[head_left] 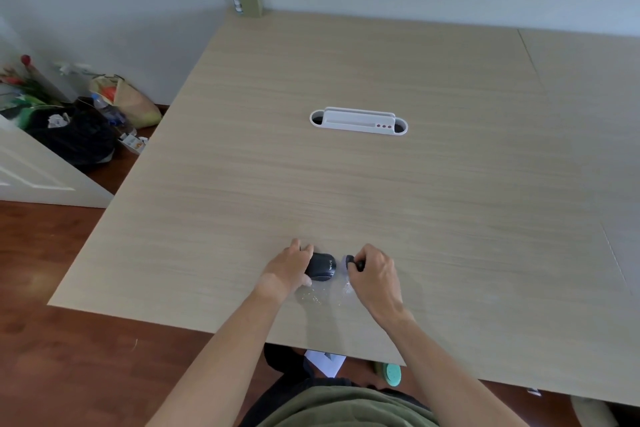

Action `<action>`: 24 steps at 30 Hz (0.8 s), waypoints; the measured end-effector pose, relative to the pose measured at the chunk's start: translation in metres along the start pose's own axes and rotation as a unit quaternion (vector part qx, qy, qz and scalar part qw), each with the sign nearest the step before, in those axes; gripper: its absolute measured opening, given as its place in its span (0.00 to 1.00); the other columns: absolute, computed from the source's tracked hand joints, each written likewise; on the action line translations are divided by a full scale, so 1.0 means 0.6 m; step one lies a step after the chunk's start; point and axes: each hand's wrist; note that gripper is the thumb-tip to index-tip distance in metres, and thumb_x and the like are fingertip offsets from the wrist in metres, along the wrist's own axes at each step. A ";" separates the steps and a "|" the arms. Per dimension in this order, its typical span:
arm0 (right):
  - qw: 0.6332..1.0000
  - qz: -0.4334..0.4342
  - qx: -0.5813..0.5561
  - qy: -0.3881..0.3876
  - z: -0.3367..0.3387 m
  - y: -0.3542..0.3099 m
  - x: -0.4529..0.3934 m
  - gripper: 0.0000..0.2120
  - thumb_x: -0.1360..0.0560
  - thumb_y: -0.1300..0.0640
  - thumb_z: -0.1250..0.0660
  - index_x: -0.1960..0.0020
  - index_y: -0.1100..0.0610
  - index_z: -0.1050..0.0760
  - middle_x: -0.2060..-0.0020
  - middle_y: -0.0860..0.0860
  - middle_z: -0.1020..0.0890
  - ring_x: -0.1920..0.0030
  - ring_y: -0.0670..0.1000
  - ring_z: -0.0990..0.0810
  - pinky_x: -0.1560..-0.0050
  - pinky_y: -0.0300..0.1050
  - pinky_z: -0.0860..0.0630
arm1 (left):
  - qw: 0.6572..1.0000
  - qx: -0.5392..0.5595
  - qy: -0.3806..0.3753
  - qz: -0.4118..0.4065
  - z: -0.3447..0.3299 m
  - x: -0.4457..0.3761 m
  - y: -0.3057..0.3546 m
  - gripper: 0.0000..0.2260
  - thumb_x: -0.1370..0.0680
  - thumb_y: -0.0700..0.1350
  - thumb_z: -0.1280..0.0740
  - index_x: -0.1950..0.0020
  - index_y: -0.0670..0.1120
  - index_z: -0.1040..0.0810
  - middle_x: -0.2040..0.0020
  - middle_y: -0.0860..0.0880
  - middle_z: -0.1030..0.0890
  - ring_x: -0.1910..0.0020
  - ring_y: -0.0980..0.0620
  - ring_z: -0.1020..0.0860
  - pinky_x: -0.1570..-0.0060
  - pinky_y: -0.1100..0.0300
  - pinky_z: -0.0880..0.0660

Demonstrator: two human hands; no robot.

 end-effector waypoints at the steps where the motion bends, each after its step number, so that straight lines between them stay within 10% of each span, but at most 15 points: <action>1: 1.000 -0.007 -0.015 0.005 0.004 0.000 -0.002 0.09 0.27 0.58 0.33 0.64 0.58 0.29 0.69 0.50 0.23 0.69 0.52 0.25 0.70 0.47 0.30 | 1.000 0.000 0.000 0.002 -0.001 0.000 0.000 0.27 0.28 0.43 0.26 0.33 0.41 0.34 0.38 0.41 0.33 0.43 0.40 0.26 0.47 0.47 0.24; 7: 0.993 -0.019 -0.101 -0.064 -0.013 -0.023 -0.002 0.03 0.31 0.61 0.28 0.62 0.59 0.21 0.69 0.48 0.22 0.68 0.44 0.26 0.69 0.30 0.31 | 1.000 -0.002 0.002 0.002 0.000 -0.002 -0.001 0.27 0.28 0.43 0.26 0.32 0.42 0.33 0.38 0.41 0.32 0.42 0.39 0.26 0.46 0.46 0.24; 15: 0.995 -0.038 -0.089 0.010 0.011 -0.001 -0.018 0.03 0.30 0.62 0.30 0.61 0.60 0.23 0.69 0.48 0.22 0.67 0.46 0.26 0.70 0.33 0.32 | 1.000 -0.023 0.003 -0.001 0.005 -0.003 -0.004 0.27 0.29 0.44 0.26 0.33 0.43 0.31 0.39 0.42 0.32 0.43 0.40 0.26 0.48 0.48 0.24; 24: 0.992 0.034 -0.048 -0.109 -0.019 0.008 -0.001 0.06 0.32 0.62 0.28 0.63 0.59 0.26 0.67 0.51 0.22 0.68 0.48 0.27 0.68 0.37 0.32 | 0.999 -0.036 -0.014 -0.017 0.008 -0.001 -0.011 0.24 0.30 0.39 0.25 0.38 0.42 0.29 0.40 0.44 0.32 0.44 0.40 0.23 0.50 0.49 0.25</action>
Point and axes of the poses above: each hand's wrist, its own x-axis away from the middle knuckle, its own z-axis out of the back of the hand, y = z × x
